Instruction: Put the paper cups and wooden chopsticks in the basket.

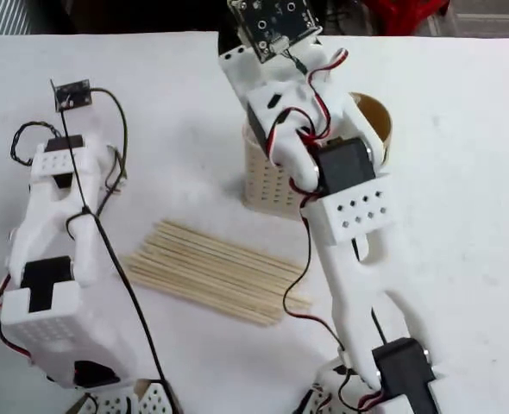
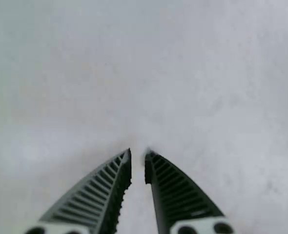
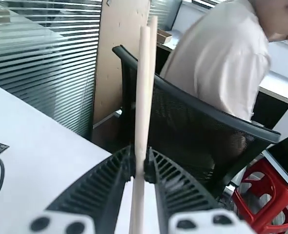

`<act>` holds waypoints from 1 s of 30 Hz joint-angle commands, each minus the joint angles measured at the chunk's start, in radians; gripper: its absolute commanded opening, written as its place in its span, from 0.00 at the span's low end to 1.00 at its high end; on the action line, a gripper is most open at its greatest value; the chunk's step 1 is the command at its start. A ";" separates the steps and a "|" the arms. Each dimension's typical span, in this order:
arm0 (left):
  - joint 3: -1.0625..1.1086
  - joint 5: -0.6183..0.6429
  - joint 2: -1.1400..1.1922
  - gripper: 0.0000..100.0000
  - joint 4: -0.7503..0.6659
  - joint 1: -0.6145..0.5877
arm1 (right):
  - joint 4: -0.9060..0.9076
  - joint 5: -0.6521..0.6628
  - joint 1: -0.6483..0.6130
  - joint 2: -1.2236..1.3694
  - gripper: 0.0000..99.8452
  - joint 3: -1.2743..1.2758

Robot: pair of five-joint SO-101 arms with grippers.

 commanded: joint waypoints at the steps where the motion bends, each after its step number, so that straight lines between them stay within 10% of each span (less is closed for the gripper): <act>1: -0.008 0.005 -0.004 0.07 -0.017 -0.004 | -0.031 -0.009 0.019 -0.030 0.02 0.017; 30: -0.006 0.005 -0.005 0.07 -0.017 -0.008 | -0.216 -0.207 0.097 -0.211 0.02 0.692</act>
